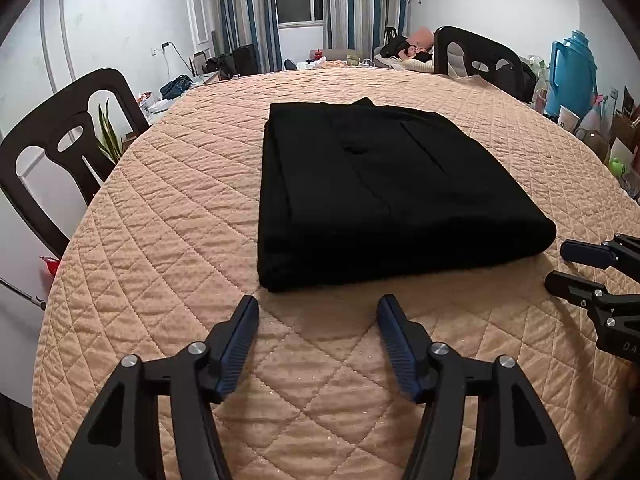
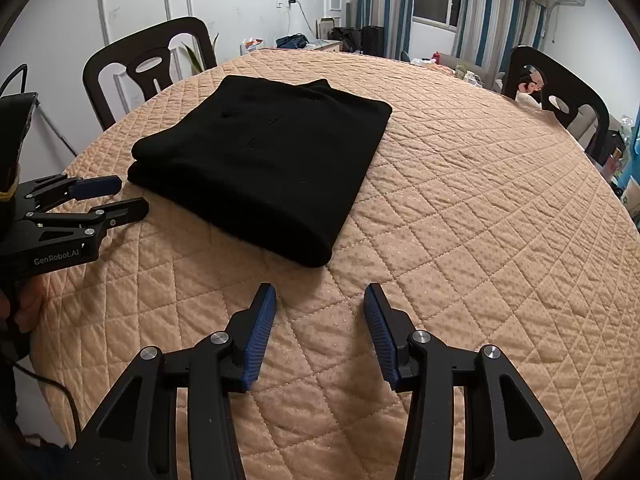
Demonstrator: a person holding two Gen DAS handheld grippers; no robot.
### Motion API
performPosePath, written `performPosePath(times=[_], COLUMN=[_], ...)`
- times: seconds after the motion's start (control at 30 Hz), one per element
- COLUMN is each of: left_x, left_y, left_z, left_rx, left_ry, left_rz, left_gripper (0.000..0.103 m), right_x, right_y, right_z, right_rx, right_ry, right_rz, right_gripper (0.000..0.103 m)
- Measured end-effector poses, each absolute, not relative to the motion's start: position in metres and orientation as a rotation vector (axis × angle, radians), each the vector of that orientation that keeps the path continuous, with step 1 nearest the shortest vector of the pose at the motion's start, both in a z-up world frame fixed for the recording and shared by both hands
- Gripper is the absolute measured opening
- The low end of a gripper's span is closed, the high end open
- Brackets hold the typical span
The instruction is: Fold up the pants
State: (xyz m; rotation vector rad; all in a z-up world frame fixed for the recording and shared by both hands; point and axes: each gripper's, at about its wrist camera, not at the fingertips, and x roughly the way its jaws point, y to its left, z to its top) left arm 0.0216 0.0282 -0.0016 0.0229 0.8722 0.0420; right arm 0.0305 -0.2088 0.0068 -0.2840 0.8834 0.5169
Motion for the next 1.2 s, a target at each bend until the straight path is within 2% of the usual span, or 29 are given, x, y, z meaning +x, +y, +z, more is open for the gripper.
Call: performPosePath(times=[0.1, 0.47, 0.63, 1.2], left_x=[0.0217, 0.0217, 0.0226, 0.0222], left_y=[0.026, 0.0267, 0.0278, 0.0293], left_z=[-0.0031, -0.003, -0.0039, -0.005], left_rx=[0.025, 0.023, 0.019, 0.015], left_ry=[0.878, 0.88, 0.885, 0.889], left_rz=[0.02, 0.019, 0.033, 0.044], left_gripper=[0.074, 0.077, 0.081, 0.085], right_x=[0.0305, 0.0289, 0.0275, 0.0279], right_y=[-0.2085, -0.209, -0.2094, -0.2093], right_z=[0.0069, 0.0061, 0.006, 0.0062], right_rx=[-0.283, -0.276, -0.278, -0.278], right_ry=[0.884, 0.886, 0.885, 0.885], right_rz=[0.518, 0.521, 0.521, 0.52], right_gripper=[0.047, 0.047, 0.048, 0.048])
